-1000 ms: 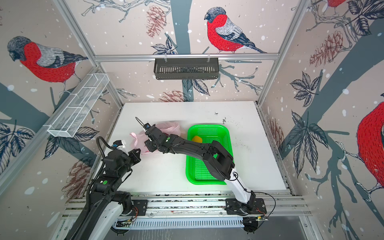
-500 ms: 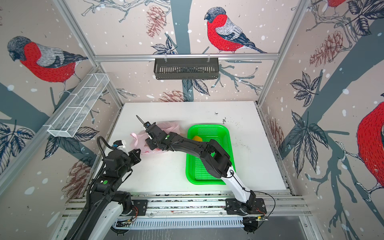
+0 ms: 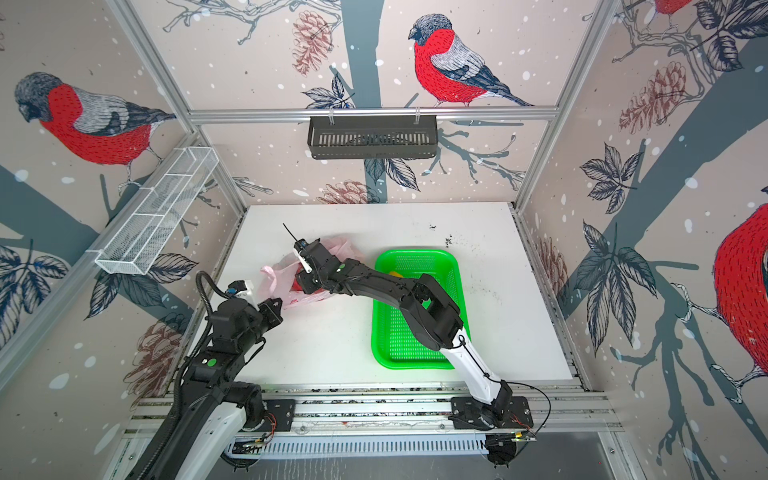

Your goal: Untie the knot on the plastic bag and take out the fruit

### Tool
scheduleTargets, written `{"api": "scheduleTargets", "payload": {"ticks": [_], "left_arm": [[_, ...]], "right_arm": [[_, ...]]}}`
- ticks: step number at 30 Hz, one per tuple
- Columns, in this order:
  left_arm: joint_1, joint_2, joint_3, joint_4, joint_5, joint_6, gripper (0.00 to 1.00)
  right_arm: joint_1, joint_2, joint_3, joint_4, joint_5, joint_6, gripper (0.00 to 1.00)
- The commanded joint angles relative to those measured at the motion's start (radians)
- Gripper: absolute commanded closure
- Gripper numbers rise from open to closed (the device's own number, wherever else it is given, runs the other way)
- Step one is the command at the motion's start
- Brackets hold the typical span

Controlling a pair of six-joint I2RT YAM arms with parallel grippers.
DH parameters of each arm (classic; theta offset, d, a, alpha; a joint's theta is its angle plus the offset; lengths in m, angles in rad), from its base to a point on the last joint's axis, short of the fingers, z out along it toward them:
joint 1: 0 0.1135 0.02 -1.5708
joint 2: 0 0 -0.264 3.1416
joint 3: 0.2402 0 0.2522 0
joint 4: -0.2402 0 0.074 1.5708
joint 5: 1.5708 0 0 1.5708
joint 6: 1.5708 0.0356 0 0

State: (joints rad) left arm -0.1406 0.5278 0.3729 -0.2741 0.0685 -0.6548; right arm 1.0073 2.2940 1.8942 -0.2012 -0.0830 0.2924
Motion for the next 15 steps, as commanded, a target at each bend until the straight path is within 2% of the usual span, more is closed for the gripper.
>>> {"api": "scheduleTargets", "payload": {"ticks": [1, 9, 15], "left_arm": [[-0.001, 0.001, 0.011, 0.014, -0.011, 0.001, 1.00], [-0.001, 0.008, 0.042, -0.002, -0.053, 0.017, 1.00], [-0.001, 0.010, 0.056, -0.007, -0.079, 0.026, 1.00]], "right_arm": [[0.002, -0.003, 0.001, 0.014, -0.041, -0.004, 0.42], [0.001, -0.010, 0.006, 0.006, -0.096, -0.116, 0.34], [-0.001, -0.008, 0.005, 0.011, -0.097, -0.188, 0.33]]}}
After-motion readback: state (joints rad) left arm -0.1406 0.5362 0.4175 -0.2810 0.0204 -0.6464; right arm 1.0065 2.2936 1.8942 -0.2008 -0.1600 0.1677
